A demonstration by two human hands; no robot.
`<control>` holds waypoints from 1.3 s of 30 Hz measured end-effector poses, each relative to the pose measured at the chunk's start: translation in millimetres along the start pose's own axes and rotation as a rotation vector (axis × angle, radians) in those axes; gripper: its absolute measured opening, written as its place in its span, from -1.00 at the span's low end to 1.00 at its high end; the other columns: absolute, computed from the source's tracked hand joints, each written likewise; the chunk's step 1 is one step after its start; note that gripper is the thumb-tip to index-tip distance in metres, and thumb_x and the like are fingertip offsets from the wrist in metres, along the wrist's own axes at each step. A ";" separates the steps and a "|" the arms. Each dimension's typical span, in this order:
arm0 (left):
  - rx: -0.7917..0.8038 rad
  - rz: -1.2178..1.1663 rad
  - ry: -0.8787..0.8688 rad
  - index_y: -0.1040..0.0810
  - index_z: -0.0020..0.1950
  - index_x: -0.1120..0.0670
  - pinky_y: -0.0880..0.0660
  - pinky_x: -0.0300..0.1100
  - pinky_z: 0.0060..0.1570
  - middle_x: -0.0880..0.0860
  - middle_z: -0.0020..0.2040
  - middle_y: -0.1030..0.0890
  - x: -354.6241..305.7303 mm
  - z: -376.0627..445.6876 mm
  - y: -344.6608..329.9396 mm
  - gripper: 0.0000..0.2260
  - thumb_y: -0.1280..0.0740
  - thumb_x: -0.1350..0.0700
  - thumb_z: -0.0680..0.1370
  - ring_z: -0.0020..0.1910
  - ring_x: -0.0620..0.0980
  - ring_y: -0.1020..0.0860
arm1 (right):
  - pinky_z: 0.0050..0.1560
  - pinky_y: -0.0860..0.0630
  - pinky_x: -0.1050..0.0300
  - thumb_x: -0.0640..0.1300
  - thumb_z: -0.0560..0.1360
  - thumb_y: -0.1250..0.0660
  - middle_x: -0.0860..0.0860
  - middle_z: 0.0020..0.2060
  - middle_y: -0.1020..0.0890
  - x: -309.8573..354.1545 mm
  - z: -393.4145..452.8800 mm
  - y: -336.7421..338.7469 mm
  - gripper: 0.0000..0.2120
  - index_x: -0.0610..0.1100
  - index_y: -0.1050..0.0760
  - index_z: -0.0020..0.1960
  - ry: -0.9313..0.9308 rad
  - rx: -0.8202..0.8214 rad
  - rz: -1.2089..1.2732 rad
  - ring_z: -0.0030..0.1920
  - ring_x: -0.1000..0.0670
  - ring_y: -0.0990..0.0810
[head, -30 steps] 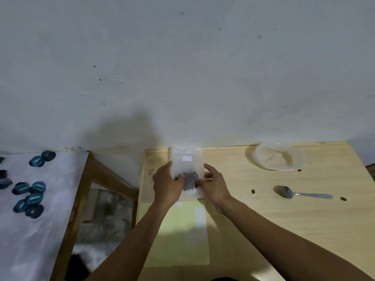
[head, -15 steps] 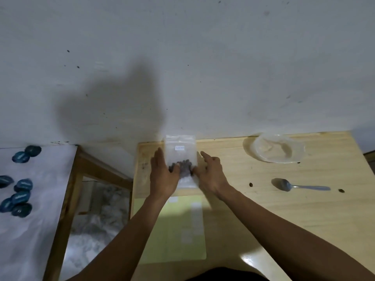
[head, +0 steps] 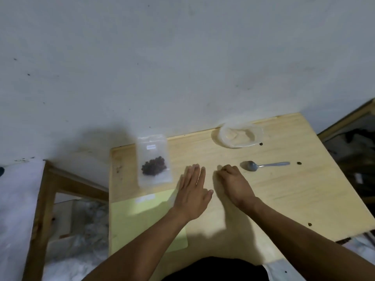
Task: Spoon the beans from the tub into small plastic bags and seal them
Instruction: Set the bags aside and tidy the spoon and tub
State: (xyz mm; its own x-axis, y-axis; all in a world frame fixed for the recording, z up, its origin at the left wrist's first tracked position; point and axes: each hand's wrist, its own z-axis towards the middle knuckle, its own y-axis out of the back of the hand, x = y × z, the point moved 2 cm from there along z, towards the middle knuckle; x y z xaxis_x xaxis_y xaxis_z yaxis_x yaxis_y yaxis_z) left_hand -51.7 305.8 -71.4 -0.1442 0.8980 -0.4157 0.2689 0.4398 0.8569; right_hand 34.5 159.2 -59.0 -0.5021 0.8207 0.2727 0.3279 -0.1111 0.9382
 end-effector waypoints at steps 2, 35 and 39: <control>0.098 0.097 0.031 0.23 0.60 0.05 0.24 0.10 0.54 0.05 0.58 0.33 0.9 2.0 -15.2 -0.31 0.05 -0.27 0.62 0.54 0.08 0.38 | -0.04 -0.48 0.04 -0.27 0.56 -0.17 -0.07 0.01 -0.51 -2.9 -7.4 -2.9 -0.81 -0.17 -0.53 0.08 -0.001 -0.002 0.007 0.02 -0.10 -0.47; -0.010 0.052 0.378 0.31 0.58 0.00 0.30 0.16 0.50 0.13 0.57 0.37 -86.9 -38.3 -87.5 -0.19 -0.04 -0.36 0.56 0.54 0.18 0.37 | -0.07 -0.46 0.11 -0.20 0.53 -0.32 -0.02 -0.13 -0.51 -136.4 -181.9 4.8 -0.94 -0.20 -0.50 -0.04 0.023 0.364 0.286 -0.11 -0.03 -0.51; -0.038 0.033 0.421 0.30 0.58 0.00 0.26 0.16 0.50 0.11 0.58 0.34 -95.5 -43.7 -95.8 -0.22 -0.06 -0.31 0.58 0.55 0.16 0.33 | -0.09 -0.47 0.07 -0.21 0.53 -0.27 -0.02 -0.16 -0.51 -139.1 -183.5 5.9 -0.93 -0.18 -0.47 -0.12 0.096 0.369 0.307 -0.15 -0.03 -0.49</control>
State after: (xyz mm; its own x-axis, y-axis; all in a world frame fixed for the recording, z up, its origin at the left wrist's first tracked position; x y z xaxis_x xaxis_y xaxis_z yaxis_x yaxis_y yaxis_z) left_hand -105.3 177.4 -100.5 -0.5149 0.8248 -0.2335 0.2458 0.4030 0.8816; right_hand -40.6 -58.4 -52.2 -0.4038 0.7237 0.5596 0.7253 -0.1195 0.6780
